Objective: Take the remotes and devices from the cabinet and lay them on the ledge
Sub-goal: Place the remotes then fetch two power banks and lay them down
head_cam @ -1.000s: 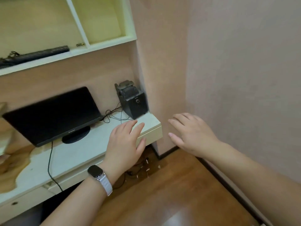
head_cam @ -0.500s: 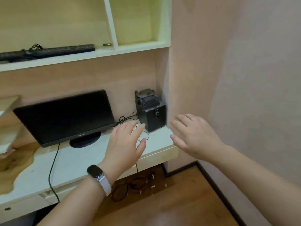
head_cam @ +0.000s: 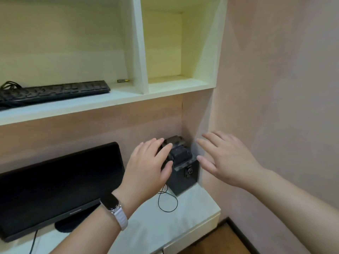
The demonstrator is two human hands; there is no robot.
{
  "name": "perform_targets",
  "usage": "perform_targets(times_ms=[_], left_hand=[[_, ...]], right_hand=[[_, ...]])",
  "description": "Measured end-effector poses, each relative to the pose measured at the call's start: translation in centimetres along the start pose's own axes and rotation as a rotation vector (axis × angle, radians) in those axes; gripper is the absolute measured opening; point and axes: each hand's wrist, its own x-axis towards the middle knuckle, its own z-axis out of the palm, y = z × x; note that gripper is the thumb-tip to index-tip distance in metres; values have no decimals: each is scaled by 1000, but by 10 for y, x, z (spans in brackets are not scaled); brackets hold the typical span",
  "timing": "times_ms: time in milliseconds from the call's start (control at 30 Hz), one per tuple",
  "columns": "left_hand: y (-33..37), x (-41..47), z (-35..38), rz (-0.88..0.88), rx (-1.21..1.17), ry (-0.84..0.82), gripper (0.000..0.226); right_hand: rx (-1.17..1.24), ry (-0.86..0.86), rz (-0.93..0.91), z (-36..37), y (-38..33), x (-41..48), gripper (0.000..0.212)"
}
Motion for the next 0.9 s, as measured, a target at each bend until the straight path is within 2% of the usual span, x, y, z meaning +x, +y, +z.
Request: perform_targets(times_ms=[367,667,900], left_hand=[[-23,104,5,50,47,114,47],[-17,224,-50,-10,188,389,46],[-18,312,-118,28,185,494,51]], right_hand=[[-6,53,-23,4,49,96,54],[112,364,-157,-30,121,206,53],[135,577,-245,-82,161,282,54]])
